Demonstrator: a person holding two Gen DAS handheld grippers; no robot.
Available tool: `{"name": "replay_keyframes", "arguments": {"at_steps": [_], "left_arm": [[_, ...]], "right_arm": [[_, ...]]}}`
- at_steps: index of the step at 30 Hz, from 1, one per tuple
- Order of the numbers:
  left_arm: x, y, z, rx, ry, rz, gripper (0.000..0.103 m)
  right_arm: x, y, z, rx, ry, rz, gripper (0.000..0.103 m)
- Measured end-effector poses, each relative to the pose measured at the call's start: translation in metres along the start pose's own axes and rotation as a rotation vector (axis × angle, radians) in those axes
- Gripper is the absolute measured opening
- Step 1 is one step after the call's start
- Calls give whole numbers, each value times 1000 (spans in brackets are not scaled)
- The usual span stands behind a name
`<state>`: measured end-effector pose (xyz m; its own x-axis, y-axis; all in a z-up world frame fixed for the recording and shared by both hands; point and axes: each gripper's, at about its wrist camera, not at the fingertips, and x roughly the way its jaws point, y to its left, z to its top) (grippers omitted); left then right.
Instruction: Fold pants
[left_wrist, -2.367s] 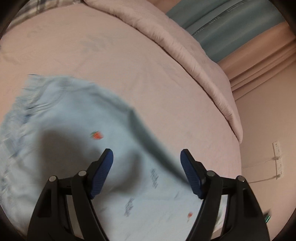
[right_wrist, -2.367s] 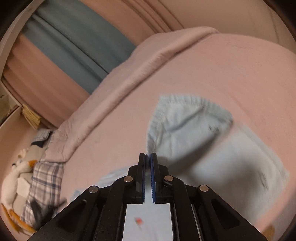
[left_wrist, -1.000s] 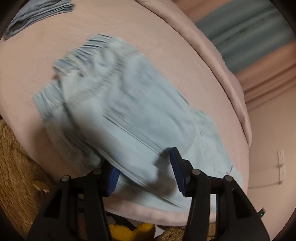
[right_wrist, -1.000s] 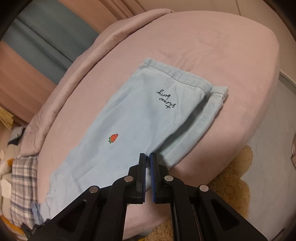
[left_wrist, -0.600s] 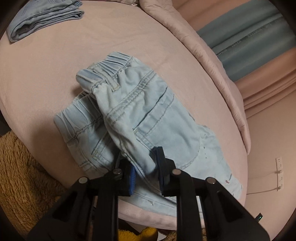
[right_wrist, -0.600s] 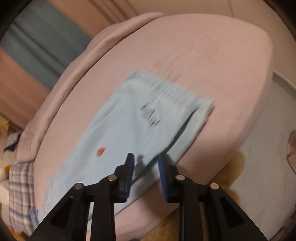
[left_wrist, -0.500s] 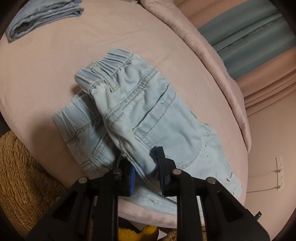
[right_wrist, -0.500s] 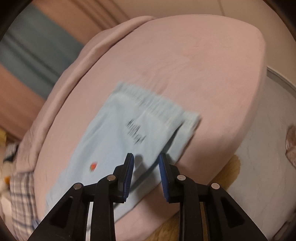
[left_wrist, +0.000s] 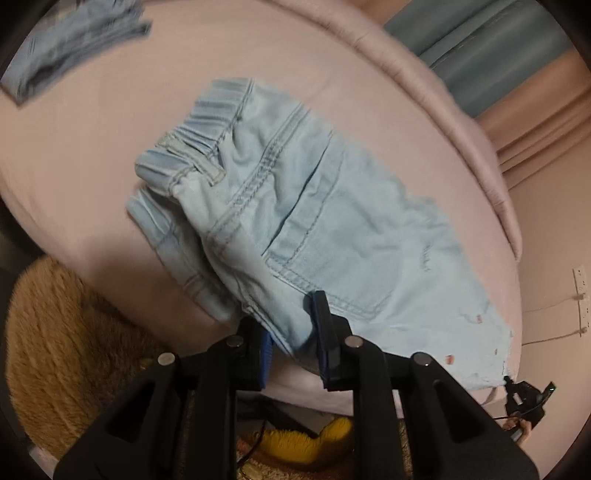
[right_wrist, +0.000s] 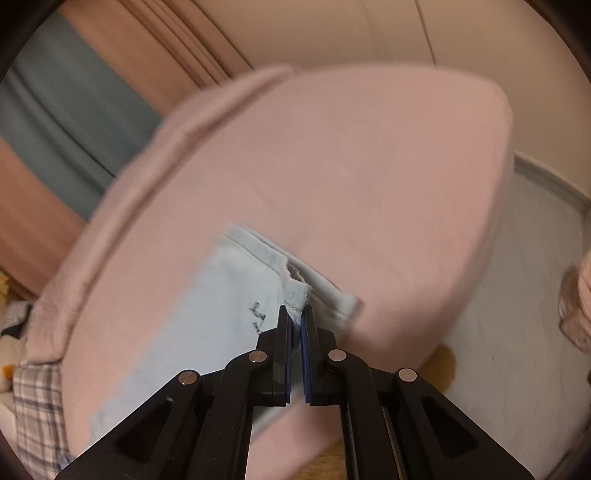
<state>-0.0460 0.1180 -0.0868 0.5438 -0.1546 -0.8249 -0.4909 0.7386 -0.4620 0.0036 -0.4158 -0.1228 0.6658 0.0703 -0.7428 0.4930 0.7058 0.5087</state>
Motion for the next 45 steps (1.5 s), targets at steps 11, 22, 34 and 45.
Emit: {"name": "replay_keyframes", "arguments": {"at_steps": [11, 22, 34, 45], "left_arm": [[-19, 16, 7, -53, -34, -22, 21], [-8, 15, 1, -27, 10, 17, 25], [-45, 40, 32, -81, -152, -13, 57], [-48, 61, 20, -91, -94, 36, 11]], "right_arm": [[3, 0, -1, -39, 4, -35, 6], [34, 1, 4, -53, 20, -96, 4], [-1, 111, 0, -343, -15, -58, 31], [38, 293, -92, -729, 217, 281, 31]]}}
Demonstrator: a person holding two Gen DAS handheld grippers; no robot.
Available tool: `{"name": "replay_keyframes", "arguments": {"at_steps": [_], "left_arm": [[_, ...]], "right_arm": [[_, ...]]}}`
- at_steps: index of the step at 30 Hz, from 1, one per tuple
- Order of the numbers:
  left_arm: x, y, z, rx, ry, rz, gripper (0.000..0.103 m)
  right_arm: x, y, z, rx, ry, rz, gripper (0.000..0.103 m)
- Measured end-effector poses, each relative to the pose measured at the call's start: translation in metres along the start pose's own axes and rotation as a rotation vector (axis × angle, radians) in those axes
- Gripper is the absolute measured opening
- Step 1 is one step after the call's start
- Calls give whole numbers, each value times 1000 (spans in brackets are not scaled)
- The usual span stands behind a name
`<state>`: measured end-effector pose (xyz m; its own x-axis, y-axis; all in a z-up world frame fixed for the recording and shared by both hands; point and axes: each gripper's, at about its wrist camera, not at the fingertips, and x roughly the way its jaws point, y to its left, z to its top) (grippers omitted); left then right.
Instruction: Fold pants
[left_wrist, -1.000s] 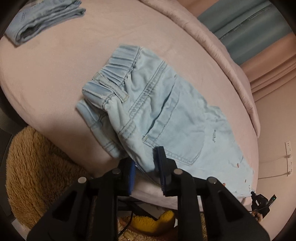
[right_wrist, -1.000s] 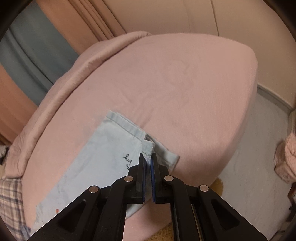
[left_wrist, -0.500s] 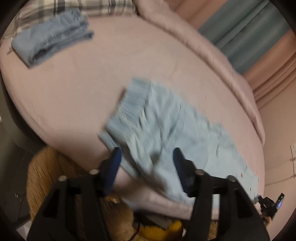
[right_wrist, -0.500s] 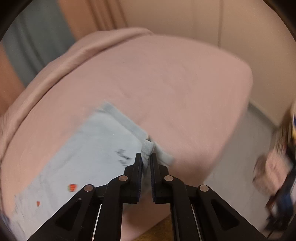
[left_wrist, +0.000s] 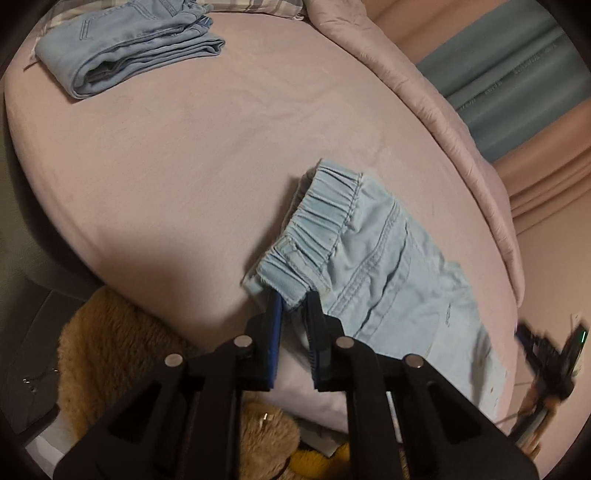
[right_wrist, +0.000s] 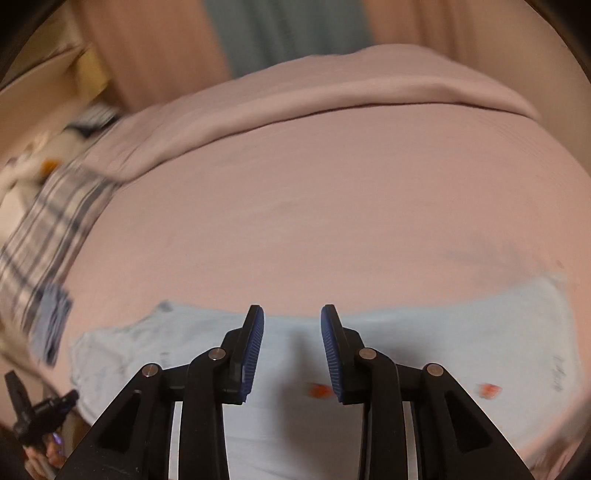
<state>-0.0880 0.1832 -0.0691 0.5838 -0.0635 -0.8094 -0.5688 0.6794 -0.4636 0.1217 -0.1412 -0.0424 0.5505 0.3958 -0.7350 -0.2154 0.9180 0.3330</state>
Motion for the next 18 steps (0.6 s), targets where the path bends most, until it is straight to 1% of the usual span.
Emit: {"name": "replay_keyframes", "arguments": {"at_steps": [2, 4, 5, 6, 7, 9, 10, 11, 12, 13, 14, 16, 18], "left_arm": [[0, -1, -6, 35, 12, 18, 10], [6, 1, -6, 48, 40, 15, 10], [7, 2, -4, 51, 52, 9, 11], [4, 2, 0, 59, 56, 5, 12], [0, -1, 3, 75, 51, 3, 12], [-11, -12, 14, 133, 27, 6, 17], [-14, -17, 18, 156, 11, 11, 26], [-21, -23, 22, 186, -15, 10, 42], [-26, -29, 28, 205, -35, -1, 51], [-27, -35, 36, 216, -47, -11, 67], [-28, -39, 41, 228, -55, -23, 72], [-20, -48, 56, 267, -60, -63, 76], [-2, -52, 68, 272, -36, -68, 77]], "right_arm": [[14, 25, 2, -37, 36, 54, 31], [29, 49, 3, -82, 71, 99, 32], [39, 61, 3, -108, 95, 119, 37], [47, 70, 4, -122, 114, 133, 43], [56, 80, 3, -133, 139, 145, 46], [68, 95, -2, -153, 193, 176, 47], [74, 100, -4, -160, 220, 193, 47], [76, 103, -7, -165, 248, 206, 47], [79, 105, -9, -164, 271, 213, 47], [82, 106, -9, -160, 293, 219, 47], [87, 106, -8, -157, 314, 223, 47], [89, 99, -9, -156, 352, 216, 47], [93, 95, -11, -152, 378, 204, 47]]}}
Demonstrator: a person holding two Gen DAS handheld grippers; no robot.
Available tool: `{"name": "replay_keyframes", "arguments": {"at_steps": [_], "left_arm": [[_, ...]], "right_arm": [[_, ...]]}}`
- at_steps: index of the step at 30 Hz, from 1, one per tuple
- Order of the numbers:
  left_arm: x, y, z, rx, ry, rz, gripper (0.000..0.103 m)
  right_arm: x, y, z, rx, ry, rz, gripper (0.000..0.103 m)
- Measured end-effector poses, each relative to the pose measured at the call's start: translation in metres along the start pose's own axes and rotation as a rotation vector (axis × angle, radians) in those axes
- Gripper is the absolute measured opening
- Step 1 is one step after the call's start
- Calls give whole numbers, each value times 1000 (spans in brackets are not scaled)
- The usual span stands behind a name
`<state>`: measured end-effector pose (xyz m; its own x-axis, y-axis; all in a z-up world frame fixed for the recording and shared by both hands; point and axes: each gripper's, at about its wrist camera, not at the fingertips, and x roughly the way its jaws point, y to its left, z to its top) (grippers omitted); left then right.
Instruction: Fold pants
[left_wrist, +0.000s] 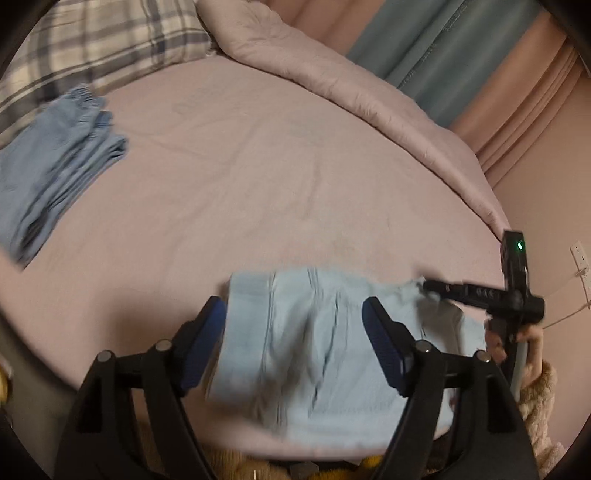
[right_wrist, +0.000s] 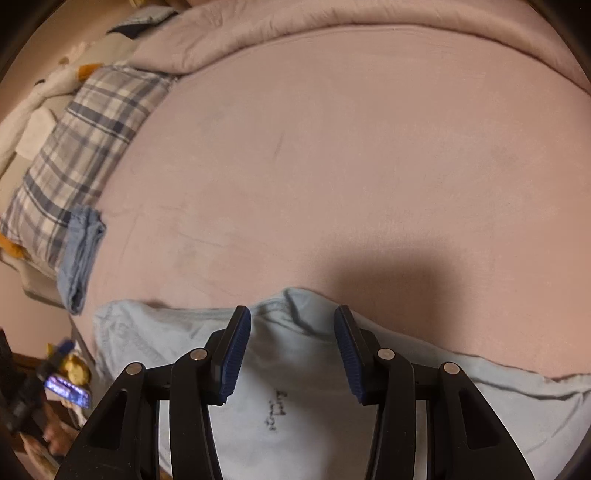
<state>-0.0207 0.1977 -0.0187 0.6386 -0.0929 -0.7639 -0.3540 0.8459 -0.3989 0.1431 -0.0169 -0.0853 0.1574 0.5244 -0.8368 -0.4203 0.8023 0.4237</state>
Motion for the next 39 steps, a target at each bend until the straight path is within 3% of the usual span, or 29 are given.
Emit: {"name": "replay_keyframes", "arguments": {"at_steps": [3, 5, 6, 7, 8, 10, 12, 21, 24, 26, 28, 30, 33, 35, 39], "left_arm": [[36, 8, 8, -19, 95, 29, 77], [54, 16, 5, -41, 150, 6, 75], [62, 21, 2, -66, 183, -18, 75], [65, 26, -1, -92, 198, -24, 67], [64, 27, -3, -98, 196, -22, 53], [58, 24, -8, -75, 188, -33, 40], [48, 19, -14, -56, 173, -2, 35], [56, 11, -21, 8, 139, 108, 39], [57, 8, -19, 27, 133, 135, 45], [50, 6, -15, 38, 133, 183, 57], [39, 4, -12, 43, 99, 196, 62], [25, -4, -5, 45, 51, 190, 71], [13, -27, 7, 54, -7, 142, 76], [13, -45, 12, 69, -18, 67, 76], [47, -90, 19, 111, 27, -13, 74]], "right_arm": [[4, -2, -4, 7, 32, 23, 47], [0, -2, -8, -3, 34, 39, 44], [-1, 1, -8, -14, 30, 42, 25], [-3, 2, -9, -23, 25, 56, 12], [-5, 3, -9, -25, 22, 81, 8], [-12, 6, -8, -33, -19, 65, 7], [-18, 6, -8, -20, -47, 60, 6], [22, 10, -12, -32, -34, -64, 5], [17, 13, -13, -39, -50, -88, 5], [13, 13, -12, -37, -76, -100, 6], [2, 6, -13, -17, -91, -71, 18], [-16, -4, -14, 23, -137, -82, 49], [-54, -29, -19, 78, -227, -109, 51], [-85, -62, -29, 137, -269, -148, 52], [-141, -144, -56, 320, -349, -280, 58]]}}
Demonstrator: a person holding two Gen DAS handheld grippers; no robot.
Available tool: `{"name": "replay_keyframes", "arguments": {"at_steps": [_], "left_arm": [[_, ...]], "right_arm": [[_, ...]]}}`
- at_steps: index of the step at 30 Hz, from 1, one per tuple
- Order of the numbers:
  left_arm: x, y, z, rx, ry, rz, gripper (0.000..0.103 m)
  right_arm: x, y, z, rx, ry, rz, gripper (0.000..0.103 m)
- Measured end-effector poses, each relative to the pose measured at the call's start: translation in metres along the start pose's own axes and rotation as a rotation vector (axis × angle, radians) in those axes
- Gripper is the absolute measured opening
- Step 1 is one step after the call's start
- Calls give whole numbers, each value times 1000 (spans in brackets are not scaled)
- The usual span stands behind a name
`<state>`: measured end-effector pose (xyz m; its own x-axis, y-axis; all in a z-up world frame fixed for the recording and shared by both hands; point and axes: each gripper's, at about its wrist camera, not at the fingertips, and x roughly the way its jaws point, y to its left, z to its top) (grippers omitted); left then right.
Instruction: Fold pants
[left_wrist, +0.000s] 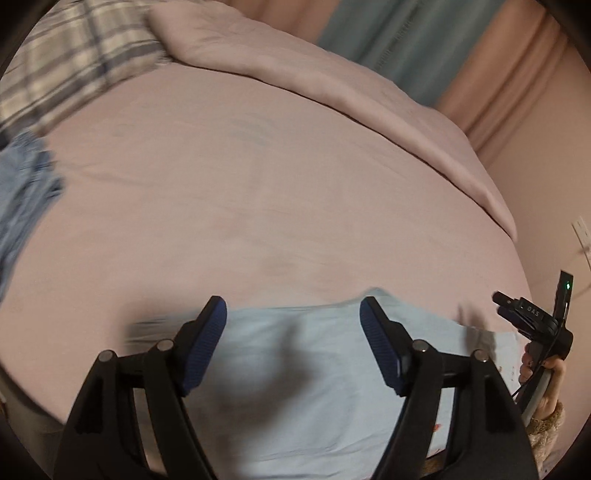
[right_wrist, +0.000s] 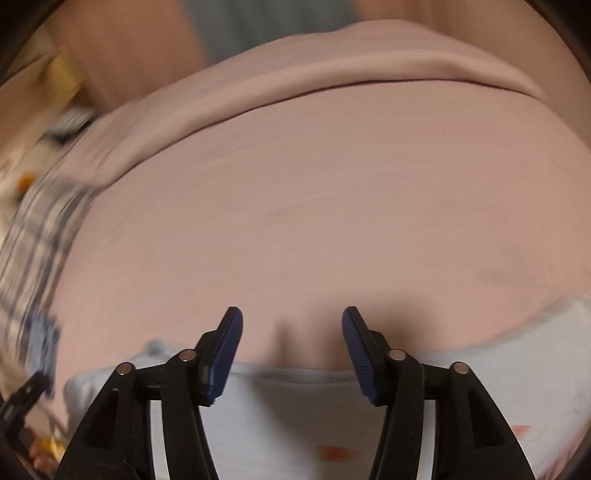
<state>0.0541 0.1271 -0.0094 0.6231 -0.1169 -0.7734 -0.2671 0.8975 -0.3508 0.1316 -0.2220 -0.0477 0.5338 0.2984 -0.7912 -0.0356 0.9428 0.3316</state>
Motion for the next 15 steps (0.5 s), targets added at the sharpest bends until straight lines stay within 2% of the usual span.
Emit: {"name": "replay_keyframes", "arguments": {"at_steps": [1, 5, 7, 9, 11, 13, 15], "left_arm": [[8, -8, 2, 11, 12, -19, 72], [59, -49, 4, 31, 119, -116, 50], [80, -62, 5, 28, 149, -144, 46], [102, -74, 3, 35, 187, -128, 45], [117, -83, -2, 56, 217, -115, 42], [130, -86, -4, 69, 240, -91, 42], [132, -88, -9, 85, 228, -71, 42]], "right_arm": [[-5, -20, 2, 36, -10, -31, 58], [-24, -115, 7, 202, -32, -169, 58], [-31, -149, 7, 252, -38, -221, 60], [-37, -180, 5, 302, -45, -260, 67], [-38, -207, 3, 354, -54, -288, 67], [-32, -228, 1, 402, -47, -284, 67], [-27, -241, 2, 425, -44, -256, 67]]}}
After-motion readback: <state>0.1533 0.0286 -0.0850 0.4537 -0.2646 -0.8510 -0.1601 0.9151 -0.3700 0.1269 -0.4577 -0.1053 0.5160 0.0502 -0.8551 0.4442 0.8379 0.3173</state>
